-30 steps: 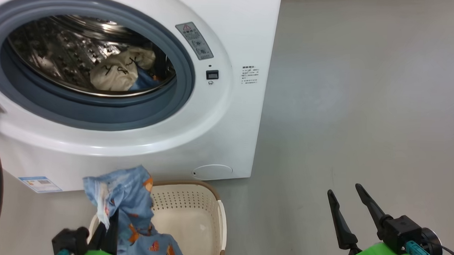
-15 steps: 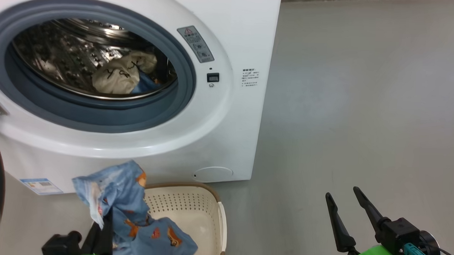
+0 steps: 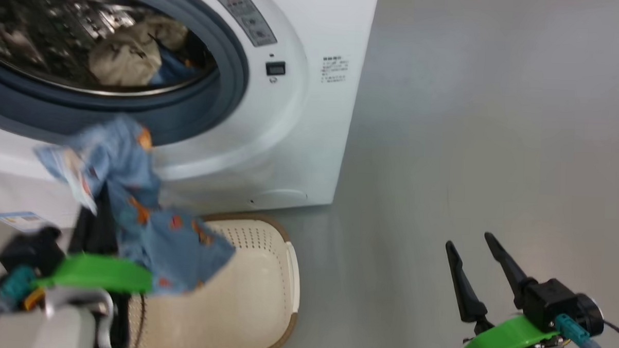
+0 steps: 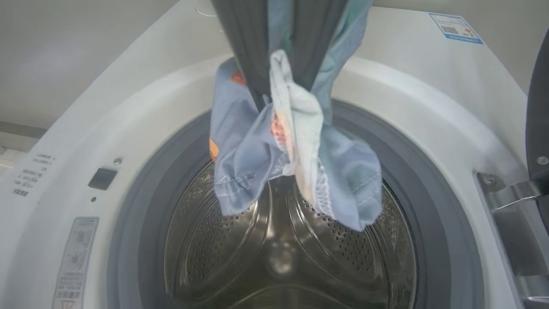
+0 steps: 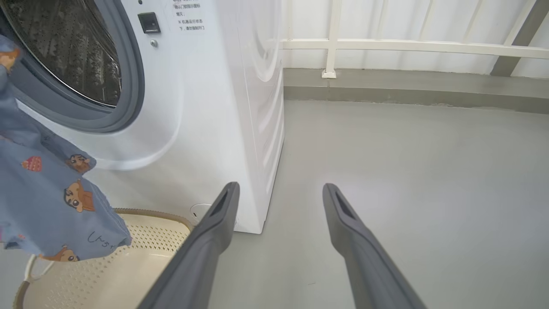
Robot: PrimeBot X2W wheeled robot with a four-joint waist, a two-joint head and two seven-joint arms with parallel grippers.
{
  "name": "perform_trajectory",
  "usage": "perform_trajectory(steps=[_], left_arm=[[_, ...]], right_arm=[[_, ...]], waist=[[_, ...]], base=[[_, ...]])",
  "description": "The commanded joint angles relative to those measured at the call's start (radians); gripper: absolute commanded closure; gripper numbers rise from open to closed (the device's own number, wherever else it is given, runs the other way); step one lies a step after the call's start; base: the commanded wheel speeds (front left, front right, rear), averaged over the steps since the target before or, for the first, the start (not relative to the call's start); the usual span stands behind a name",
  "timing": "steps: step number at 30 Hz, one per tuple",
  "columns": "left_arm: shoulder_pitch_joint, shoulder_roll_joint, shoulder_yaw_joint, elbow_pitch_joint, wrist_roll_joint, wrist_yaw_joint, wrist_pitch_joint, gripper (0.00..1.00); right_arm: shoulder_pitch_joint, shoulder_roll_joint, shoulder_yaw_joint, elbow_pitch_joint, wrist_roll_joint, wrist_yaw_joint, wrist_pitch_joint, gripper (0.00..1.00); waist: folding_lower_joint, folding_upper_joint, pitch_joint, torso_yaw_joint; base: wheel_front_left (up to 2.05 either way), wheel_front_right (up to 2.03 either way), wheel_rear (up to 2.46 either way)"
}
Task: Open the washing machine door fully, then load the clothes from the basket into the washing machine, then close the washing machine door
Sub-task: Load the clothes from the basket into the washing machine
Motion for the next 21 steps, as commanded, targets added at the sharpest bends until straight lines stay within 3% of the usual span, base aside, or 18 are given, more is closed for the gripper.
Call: perform_trajectory(steps=[1,12,21], left_arm=[[-0.057,0.028,0.040,-0.012,-0.006,-0.005,-0.014,1.00],[-0.459,0.171,0.087,0.155,-0.008,-0.006,0.041,1.00],[-0.755,0.305,0.058,0.338,0.049,-0.022,0.078,1.00]], right_arm=[[-0.028,-0.009,0.025,-0.027,-0.005,0.002,-0.009,0.00],[-0.094,-0.014,0.034,-0.014,0.023,0.002,-0.034,0.00],[-0.153,-0.005,0.056,0.024,0.054,0.002,-0.054,0.00]], waist=[[0.0000,-0.0001,0.064,-0.033],[0.0000,-0.0001,0.263,-0.130],[0.0000,-0.0001,0.386,-0.213]], base=[[0.00,0.00,0.00],[0.00,0.00,0.00],[0.00,0.00,0.00]])
